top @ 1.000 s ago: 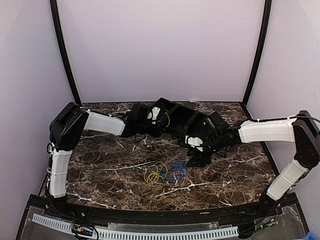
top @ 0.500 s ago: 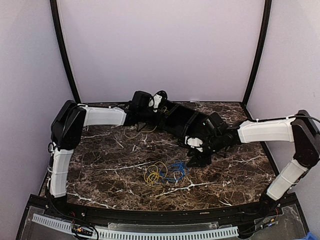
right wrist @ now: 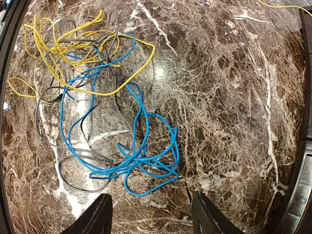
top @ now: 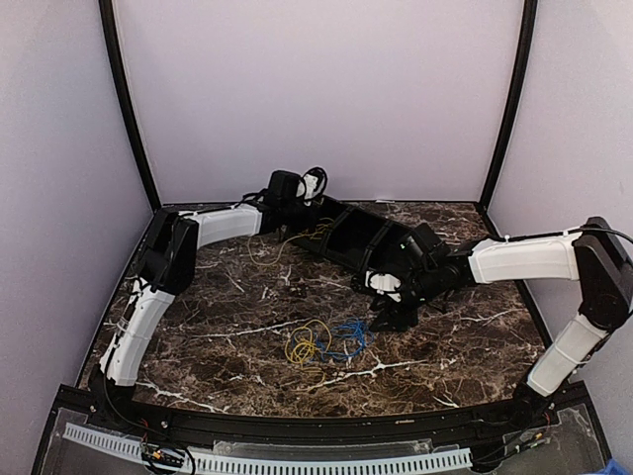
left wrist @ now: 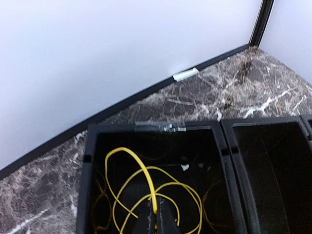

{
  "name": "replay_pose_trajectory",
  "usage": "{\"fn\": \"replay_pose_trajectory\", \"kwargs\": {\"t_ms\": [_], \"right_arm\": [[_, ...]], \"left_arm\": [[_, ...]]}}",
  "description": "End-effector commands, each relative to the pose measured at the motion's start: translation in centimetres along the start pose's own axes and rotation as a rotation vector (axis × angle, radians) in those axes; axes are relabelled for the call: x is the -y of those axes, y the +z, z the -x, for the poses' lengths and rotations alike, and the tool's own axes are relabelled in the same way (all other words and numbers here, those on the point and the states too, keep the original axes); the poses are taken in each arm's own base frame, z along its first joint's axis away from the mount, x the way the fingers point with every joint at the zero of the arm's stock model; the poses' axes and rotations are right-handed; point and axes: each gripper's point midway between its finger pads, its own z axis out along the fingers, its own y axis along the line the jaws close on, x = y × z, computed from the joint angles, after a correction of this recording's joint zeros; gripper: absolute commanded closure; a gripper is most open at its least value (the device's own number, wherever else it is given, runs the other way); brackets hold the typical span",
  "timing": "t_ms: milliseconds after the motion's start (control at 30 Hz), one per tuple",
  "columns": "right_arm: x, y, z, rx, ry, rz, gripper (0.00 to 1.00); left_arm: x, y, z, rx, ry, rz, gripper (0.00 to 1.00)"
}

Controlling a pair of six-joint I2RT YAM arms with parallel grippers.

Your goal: Untangle the cables

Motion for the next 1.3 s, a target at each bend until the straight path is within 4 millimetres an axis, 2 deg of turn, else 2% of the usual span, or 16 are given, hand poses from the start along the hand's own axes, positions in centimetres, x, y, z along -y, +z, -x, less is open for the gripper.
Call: {"fn": "replay_pose_trajectory", "kwargs": {"t_ms": [0, 233, 333, 567, 600, 633, 667, 733, 767, 800, 833, 867, 1033, 1167, 1200, 1267], "right_arm": [[0.6, -0.1, 0.3, 0.007, -0.01, -0.018, 0.43], [0.5, 0.1, 0.2, 0.004, -0.008, -0.005, 0.43], [0.5, 0.0, 0.3, 0.006, -0.009, -0.007, 0.43], [0.5, -0.1, 0.3, 0.007, -0.012, -0.006, 0.43], [0.5, -0.1, 0.3, 0.008, -0.013, -0.006, 0.43], [0.4, -0.1, 0.3, 0.007, -0.014, -0.005, 0.43], [0.4, -0.1, 0.2, 0.006, -0.013, -0.005, 0.43], [0.4, 0.0, 0.3, 0.007, -0.014, -0.002, 0.43], [0.3, 0.0, 0.3, 0.007, -0.013, 0.003, 0.43], [0.3, 0.1, 0.3, 0.005, -0.013, 0.008, 0.43], [0.3, 0.1, 0.3, 0.002, -0.011, 0.012, 0.43], [0.3, 0.2, 0.3, 0.0, -0.01, 0.018, 0.43], [0.2, 0.1, 0.4, 0.004, -0.011, 0.024, 0.43], [0.2, 0.0, 0.3, 0.003, -0.011, 0.014, 0.43], [0.2, 0.0, 0.3, 0.003, -0.012, 0.014, 0.43], [0.3, 0.1, 0.3, 0.001, -0.011, 0.013, 0.43]], "left_arm": [[1.7, 0.1, -0.6, -0.038, -0.012, -0.085, 1.0], [2.1, -0.3, -2.1, -0.095, -0.049, -0.104, 0.99], [1.8, -0.9, -1.9, -0.105, -0.049, -0.081, 0.88], [1.5, -5.8, 3.1, -0.064, -0.038, -0.044, 0.62], [1.4, -6.2, 2.8, -0.077, -0.032, -0.036, 0.59], [1.1, -7.4, 3.8, -0.071, -0.027, -0.017, 0.55], [1.0, -7.7, 3.2, -0.091, -0.024, -0.006, 0.53], [0.5, -10.0, 4.3, -0.077, -0.021, 0.025, 0.49], [0.2, -10.2, 3.0, -0.101, -0.022, 0.044, 0.47], [-0.4, -11.3, 3.7, -0.085, -0.025, 0.073, 0.46], [-1.4, -11.6, 2.6, -0.101, -0.051, 0.124, 0.46], [-2.6, -12.3, 2.8, -0.092, -0.081, 0.181, 0.45], [-8.9, -13.8, -1.6, -0.143, -0.481, 0.356, 0.46], [-10.1, -13.8, -4.4, -0.13, -0.725, 0.351, 0.46], [-10.0, -13.6, -4.4, -0.113, -0.761, 0.334, 0.46], [-10.1, -13.3, -6.4, -0.117, -0.857, 0.319, 0.46]]}}
